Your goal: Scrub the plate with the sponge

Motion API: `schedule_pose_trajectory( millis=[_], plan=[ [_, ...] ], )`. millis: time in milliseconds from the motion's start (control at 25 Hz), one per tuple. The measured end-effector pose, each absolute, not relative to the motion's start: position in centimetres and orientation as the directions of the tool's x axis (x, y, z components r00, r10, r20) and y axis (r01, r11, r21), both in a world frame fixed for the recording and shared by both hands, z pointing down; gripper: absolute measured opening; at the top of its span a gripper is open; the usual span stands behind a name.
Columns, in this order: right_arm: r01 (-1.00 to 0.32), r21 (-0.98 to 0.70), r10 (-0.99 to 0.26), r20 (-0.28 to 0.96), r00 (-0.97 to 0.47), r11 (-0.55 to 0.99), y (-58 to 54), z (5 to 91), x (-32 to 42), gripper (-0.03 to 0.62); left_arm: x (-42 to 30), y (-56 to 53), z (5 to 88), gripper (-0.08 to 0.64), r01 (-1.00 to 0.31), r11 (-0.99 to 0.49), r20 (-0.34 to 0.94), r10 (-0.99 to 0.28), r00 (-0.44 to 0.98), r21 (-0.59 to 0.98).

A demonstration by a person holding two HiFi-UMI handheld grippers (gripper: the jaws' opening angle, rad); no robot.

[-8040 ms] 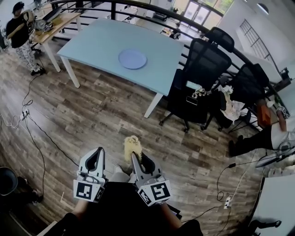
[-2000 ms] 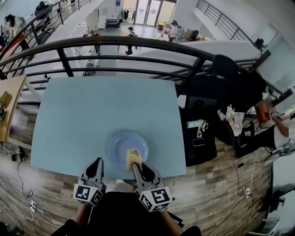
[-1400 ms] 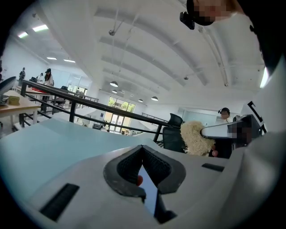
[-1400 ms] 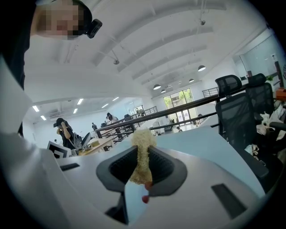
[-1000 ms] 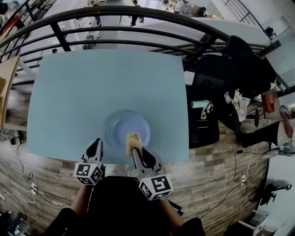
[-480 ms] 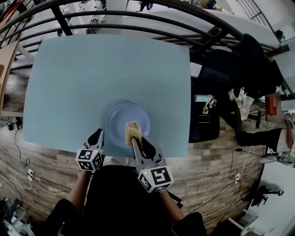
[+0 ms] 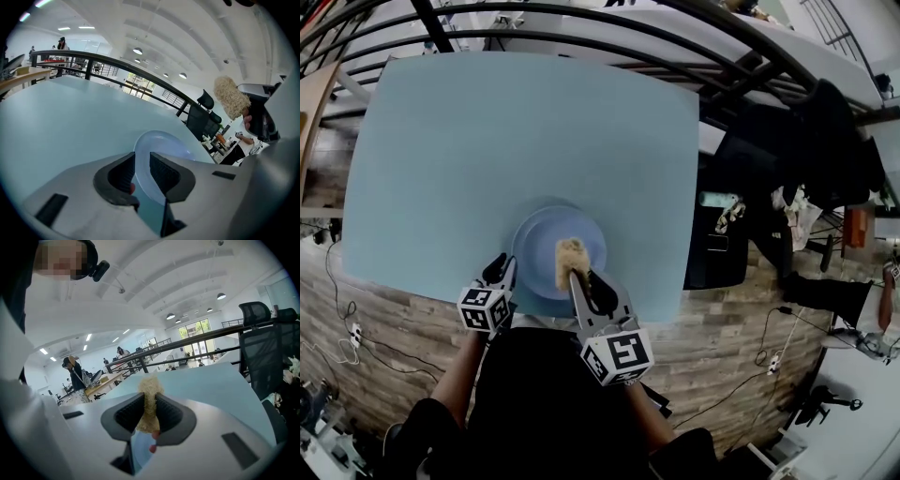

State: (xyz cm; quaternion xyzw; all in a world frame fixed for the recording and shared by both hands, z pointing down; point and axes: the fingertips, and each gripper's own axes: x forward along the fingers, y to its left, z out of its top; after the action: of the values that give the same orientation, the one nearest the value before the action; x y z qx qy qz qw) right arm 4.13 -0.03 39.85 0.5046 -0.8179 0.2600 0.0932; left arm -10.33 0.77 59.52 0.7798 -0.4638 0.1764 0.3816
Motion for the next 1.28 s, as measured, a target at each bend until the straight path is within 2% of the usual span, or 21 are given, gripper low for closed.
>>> schedule_pose_trajectory(
  millis=[400, 1280],
  plan=[
    [-0.857, -0.352, -0.74, 0.443, -0.506, 0.376, -1.7, 41.0, 4.2, 0.072, -9.5, 0.2, 63.0, 0.008, -0.873, -0.204, 0.702, -0.526, 0.48, 0.444],
    [-0.848, -0.353, -0.701, 0.48, -0.527, 0.396, -3.3, 43.1, 4.0, 0.072, -10.6, -0.1, 65.4, 0.011, -0.905, -0.065, 0.777, -0.488, 0.396, 0.421]
  ],
)
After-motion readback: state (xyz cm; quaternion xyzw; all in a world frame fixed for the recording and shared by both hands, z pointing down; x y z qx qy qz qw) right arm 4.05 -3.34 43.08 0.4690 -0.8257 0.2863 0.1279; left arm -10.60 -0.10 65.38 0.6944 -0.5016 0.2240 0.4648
